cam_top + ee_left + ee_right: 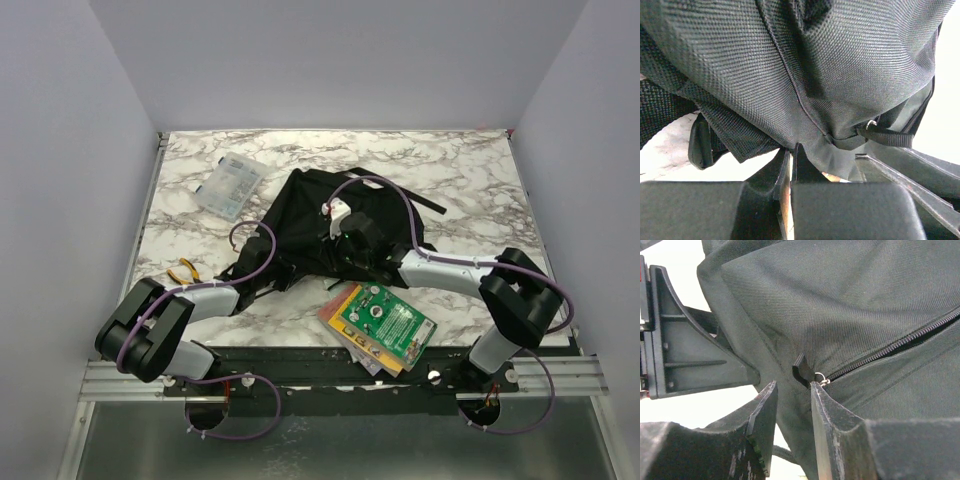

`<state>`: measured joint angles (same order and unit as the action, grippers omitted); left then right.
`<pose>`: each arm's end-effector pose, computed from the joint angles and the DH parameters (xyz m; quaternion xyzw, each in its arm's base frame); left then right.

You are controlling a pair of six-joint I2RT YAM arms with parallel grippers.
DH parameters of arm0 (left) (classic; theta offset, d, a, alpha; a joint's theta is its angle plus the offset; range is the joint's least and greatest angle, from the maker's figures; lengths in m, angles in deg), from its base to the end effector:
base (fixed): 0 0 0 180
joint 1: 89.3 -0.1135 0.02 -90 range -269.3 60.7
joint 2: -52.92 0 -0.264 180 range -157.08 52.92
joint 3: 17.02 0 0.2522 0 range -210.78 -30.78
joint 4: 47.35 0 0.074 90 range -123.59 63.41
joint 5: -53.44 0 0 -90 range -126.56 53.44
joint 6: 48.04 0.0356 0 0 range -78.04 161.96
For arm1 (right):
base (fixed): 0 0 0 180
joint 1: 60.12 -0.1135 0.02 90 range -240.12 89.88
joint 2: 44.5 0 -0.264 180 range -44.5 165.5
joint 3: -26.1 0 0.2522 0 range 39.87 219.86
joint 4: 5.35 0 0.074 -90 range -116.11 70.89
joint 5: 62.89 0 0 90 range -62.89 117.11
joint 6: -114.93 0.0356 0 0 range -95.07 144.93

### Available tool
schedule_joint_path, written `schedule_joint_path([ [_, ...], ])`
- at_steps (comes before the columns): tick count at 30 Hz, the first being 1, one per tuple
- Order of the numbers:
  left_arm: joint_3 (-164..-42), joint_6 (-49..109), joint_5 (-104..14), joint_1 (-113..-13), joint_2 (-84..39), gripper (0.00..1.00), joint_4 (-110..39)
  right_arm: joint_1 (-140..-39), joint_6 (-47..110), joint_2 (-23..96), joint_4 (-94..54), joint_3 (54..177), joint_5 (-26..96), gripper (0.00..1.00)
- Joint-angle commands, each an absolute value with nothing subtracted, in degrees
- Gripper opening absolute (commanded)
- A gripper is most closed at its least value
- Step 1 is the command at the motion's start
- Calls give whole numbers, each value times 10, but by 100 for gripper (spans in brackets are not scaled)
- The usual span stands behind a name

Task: Pack the student bag
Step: Zip the student bag at the center of the board.

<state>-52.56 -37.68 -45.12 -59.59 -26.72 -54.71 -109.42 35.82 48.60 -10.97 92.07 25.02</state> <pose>0.2068 -0.1241 0.1324 -0.3459 0.8223 -0.4033 0.2040 0.2298 0.2652 0.2028 -0.2804 0.8317 0.2263 0.4225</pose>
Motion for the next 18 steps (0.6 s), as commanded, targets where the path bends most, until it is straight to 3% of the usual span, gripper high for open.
schedule_joint_path([
  [1, -517, -382, -467, -595, -274, 0, -558, -1111, 314, 512, -77, 916, 170, 35],
  [6, -519, -388, -476, -595, -283, 0, -558, -1116, 307, 514, -37, 905, 96, 28],
  [10, -523, -392, -488, -595, -301, 0, -559, -1117, 275, 512, -15, 897, 111, 37],
  [18, -525, -391, -487, -595, -299, 0, -559, -1120, 224, 552, -18, 915, 119, 39],
])
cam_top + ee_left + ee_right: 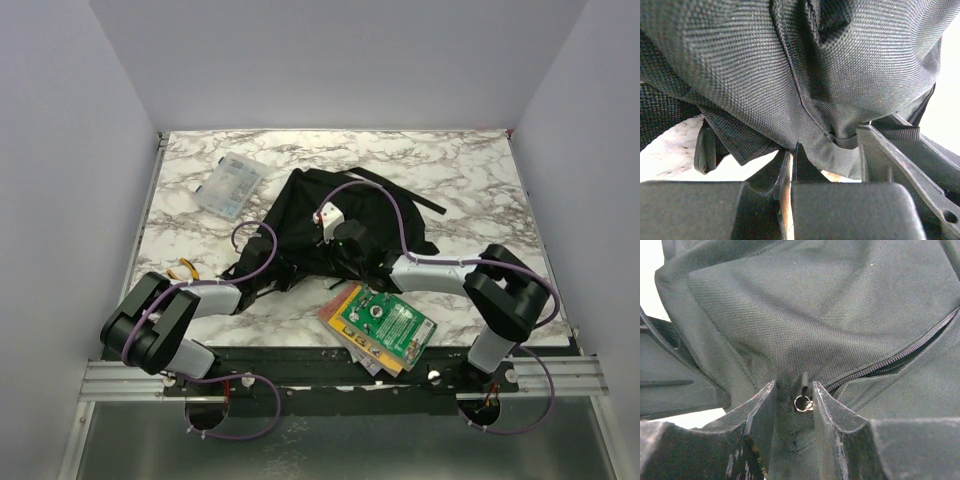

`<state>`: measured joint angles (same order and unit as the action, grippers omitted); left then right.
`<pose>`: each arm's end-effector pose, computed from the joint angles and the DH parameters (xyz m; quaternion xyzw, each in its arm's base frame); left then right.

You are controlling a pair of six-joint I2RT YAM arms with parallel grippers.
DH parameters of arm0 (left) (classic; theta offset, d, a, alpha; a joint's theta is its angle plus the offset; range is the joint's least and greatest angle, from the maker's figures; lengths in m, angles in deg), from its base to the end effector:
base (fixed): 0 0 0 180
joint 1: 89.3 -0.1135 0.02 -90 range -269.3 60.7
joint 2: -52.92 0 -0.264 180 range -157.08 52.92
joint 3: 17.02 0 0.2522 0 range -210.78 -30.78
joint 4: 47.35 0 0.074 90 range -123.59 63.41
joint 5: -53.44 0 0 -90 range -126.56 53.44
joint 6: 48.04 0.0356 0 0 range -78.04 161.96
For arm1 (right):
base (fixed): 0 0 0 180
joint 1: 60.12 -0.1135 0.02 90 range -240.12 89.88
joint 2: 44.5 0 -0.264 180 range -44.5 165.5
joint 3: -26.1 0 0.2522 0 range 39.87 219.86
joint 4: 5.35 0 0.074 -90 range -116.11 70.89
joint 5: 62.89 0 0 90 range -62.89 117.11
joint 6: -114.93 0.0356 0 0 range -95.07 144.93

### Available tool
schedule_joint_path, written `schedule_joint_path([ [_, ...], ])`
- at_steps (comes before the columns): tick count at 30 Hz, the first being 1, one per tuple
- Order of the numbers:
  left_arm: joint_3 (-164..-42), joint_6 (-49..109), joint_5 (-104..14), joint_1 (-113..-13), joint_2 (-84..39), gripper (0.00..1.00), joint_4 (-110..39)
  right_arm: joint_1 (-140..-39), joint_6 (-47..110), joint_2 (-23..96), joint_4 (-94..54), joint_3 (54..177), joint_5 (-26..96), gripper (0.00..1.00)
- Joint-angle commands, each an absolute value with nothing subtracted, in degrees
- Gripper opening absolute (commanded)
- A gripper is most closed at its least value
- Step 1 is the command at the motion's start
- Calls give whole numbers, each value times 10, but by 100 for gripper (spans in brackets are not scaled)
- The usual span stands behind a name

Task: Pack the student bag
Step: Zip the student bag at the center of the board.

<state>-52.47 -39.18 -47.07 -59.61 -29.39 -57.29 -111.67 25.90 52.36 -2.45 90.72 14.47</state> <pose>0.2090 -0.1266 0.1256 -0.3498 0.8203 -0.4128 0.1851 0.2297 0.2768 0.1878 -0.3162 0.7994 0.1369 0.4921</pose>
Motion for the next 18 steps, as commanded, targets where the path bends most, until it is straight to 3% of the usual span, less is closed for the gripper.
schedule_joint_path([
  [1, -525, -391, -485, -595, -297, 0, -559, -1120, 222, 556, -14, 915, 115, 39],
  [5, -524, -391, -484, -595, -296, 0, -559, -1123, 223, 576, -2, 924, 72, 27],
  [8, -524, -392, -483, -595, -296, 0, -559, -1123, 247, 567, -9, 929, 58, 2],
  [12, -534, -394, -493, -601, -307, 2, -560, -1123, 296, 533, -30, 925, 86, 1],
  [16, -544, -396, -498, -605, -316, 38, -563, -1124, 336, 515, -33, 915, 118, 0],
  [18, -549, -397, -502, -605, -322, 49, -564, -1123, 347, 513, -36, 915, 132, 0],
])
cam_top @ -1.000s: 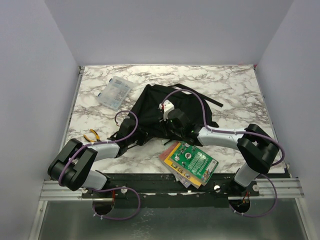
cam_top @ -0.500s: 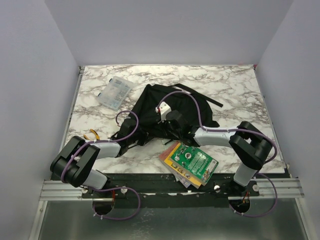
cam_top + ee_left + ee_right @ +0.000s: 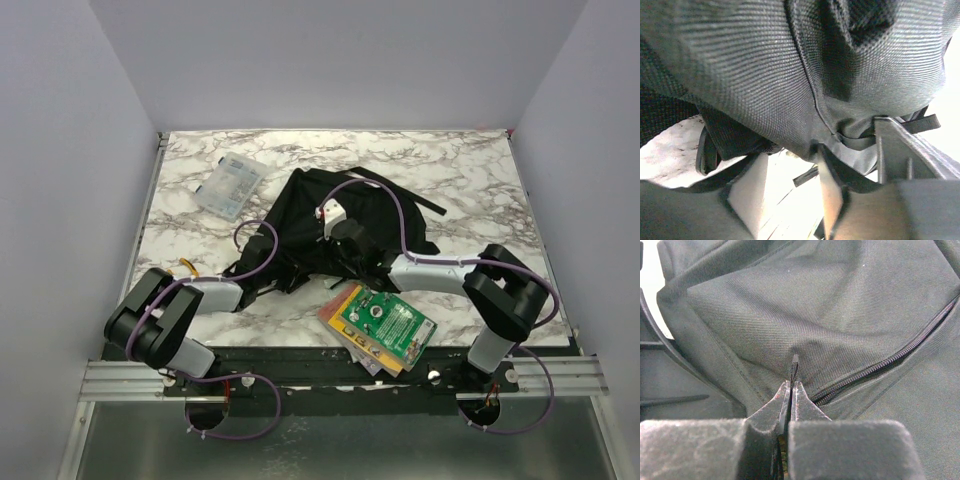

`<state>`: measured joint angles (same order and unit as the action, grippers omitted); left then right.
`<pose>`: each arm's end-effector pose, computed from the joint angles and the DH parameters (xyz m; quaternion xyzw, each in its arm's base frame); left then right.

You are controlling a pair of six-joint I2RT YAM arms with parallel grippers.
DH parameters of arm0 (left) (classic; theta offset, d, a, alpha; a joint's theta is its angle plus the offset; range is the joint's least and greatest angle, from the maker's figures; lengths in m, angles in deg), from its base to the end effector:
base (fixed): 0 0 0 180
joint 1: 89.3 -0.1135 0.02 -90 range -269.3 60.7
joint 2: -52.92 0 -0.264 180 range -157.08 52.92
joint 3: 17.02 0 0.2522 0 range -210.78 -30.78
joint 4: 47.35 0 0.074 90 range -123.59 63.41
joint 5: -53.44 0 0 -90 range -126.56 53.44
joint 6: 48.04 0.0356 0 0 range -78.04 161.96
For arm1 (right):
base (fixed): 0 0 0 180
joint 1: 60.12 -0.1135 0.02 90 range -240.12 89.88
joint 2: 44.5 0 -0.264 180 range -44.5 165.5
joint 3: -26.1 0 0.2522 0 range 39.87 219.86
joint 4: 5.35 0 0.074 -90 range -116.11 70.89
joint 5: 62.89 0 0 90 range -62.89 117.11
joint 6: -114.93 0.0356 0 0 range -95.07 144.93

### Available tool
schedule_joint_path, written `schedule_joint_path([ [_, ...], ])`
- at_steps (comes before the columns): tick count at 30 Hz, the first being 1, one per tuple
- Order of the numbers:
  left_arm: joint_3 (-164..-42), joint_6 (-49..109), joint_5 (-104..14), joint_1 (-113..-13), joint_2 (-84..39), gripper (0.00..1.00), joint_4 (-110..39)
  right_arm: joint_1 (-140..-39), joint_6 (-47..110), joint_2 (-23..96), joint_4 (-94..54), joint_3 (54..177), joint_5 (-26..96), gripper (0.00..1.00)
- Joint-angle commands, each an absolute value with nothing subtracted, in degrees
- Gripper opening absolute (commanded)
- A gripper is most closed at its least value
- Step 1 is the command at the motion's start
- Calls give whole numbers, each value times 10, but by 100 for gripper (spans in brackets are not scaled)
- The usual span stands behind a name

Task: Pack the student bag
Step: Zip the student bag at the center of the board.

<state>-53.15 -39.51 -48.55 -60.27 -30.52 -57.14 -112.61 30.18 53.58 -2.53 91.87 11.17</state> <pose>0.2125 -0.1264 0.1241 -0.3527 0.8207 -0.4147 0.1737 0.2297 0.2832 0.1868 -0.2787 0.8118 0.1360 0.4948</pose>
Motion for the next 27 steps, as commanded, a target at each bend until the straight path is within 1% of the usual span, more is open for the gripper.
schedule_joint_path([
  [1, -550, -399, -503, -605, -325, 51, -565, -1123, 354, 514, -40, 918, 135, 0],
  [2, -551, -399, -502, -605, -327, 53, -566, -1123, 362, 513, -45, 920, 139, 0],
  [7, -554, -401, -497, -606, -341, 53, -575, -1123, 387, 506, -58, 929, 173, 0],
  [9, -557, -395, -499, -612, -347, 51, -581, -1122, 395, 499, -61, 929, 179, 0],
  [10, -560, -387, -500, -614, -348, 45, -581, -1122, 399, 496, -61, 930, 180, 0],
  [12, -563, -374, -504, -621, -348, 20, -581, -1121, 402, 489, -68, 937, 181, 0],
  [13, -561, -370, -507, -624, -348, 12, -581, -1118, 407, 486, -78, 944, 180, 0],
  [15, -556, -365, -511, -626, -344, 0, -581, -1112, 416, 483, -87, 952, 190, 1],
  [17, -551, -364, -520, -626, -342, 0, -581, -1111, 417, 485, -87, 955, 192, 4],
  [20, -543, -370, -538, -626, -340, 0, -581, -1106, 422, 493, -89, 960, 204, 5],
  [23, -531, -371, -530, -625, -328, 0, -581, -1095, 432, 495, -77, 953, 229, 7],
  [24, -524, -370, -525, -626, -323, 0, -581, -1089, 437, 493, -72, 950, 239, 7],
  [25, -520, -371, -523, -627, -319, 0, -581, -1080, 442, 491, -68, 948, 248, 2],
  [27, -512, -374, -520, -627, -314, 0, -581, -1059, 458, 486, -57, 942, 267, 0],
])
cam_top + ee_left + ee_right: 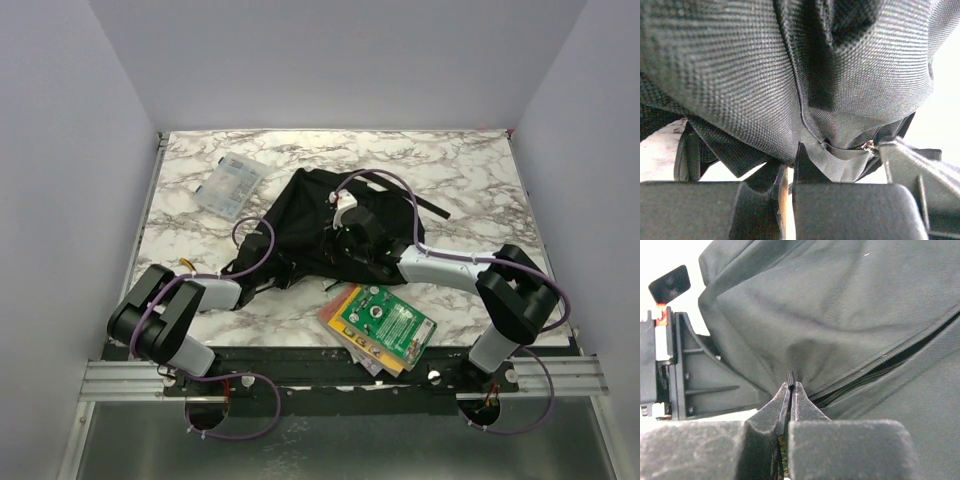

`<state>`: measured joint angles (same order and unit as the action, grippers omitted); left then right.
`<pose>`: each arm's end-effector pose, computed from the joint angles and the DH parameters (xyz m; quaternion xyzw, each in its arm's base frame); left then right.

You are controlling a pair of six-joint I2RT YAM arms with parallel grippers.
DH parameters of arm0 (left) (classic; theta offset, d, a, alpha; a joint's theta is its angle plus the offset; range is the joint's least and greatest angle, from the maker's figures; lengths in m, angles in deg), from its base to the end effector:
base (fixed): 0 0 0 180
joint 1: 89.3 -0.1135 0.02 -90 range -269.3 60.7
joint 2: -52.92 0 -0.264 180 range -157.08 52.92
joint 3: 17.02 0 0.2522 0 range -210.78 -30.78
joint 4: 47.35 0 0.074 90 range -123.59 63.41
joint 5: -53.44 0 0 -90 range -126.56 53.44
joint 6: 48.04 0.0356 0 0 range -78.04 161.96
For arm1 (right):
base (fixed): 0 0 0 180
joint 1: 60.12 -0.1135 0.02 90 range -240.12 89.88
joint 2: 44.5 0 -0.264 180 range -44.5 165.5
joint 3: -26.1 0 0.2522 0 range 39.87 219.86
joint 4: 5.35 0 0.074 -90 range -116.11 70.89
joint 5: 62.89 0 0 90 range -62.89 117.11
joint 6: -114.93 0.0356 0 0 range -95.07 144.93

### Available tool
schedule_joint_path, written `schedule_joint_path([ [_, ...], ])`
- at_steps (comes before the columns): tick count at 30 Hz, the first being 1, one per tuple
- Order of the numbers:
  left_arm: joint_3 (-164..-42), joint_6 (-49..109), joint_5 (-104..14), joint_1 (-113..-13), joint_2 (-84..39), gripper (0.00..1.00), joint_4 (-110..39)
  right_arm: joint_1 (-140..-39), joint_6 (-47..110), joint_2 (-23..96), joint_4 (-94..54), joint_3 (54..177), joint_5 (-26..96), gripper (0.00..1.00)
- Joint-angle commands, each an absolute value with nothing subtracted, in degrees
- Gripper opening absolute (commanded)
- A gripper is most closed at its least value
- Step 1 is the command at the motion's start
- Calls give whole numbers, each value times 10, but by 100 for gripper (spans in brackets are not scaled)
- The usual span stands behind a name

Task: Pack the student bag
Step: Zip the student bag at the center of the board.

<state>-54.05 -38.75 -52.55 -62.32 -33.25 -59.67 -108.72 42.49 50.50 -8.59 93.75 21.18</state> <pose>0.2219 -0.1240 0.1213 -0.3446 0.8181 -0.4313 0.1611 0.2416 0.2685 0.2050 -0.2074 0.8427 0.2325 0.4392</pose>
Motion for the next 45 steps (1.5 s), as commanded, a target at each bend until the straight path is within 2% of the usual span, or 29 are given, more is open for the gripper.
schedule_joint_path([
  [1, -510, -377, -519, -627, -312, 0, -580, -1050, 463, 483, -45, 936, 280, 0],
  [9, -519, -388, -533, -627, -314, 0, -571, -1033, 433, 509, 22, 931, 298, 0],
  [18, -562, -357, -489, -621, -281, 0, -392, -1034, 272, 500, 117, 918, 47, 0],
  [24, -553, -335, -461, -614, -243, 0, -381, -1027, 273, 525, 103, 956, 44, 0],
  [34, -529, -274, -441, -601, -180, 0, -390, -927, 323, 566, 85, 1003, 151, 0],
  [42, -517, -247, -481, -599, -200, 0, -447, -857, 333, 657, 54, 1091, 268, 0],
  [45, -524, -218, -517, -599, -217, 0, -467, -856, 333, 652, 59, 1091, 314, 0],
])
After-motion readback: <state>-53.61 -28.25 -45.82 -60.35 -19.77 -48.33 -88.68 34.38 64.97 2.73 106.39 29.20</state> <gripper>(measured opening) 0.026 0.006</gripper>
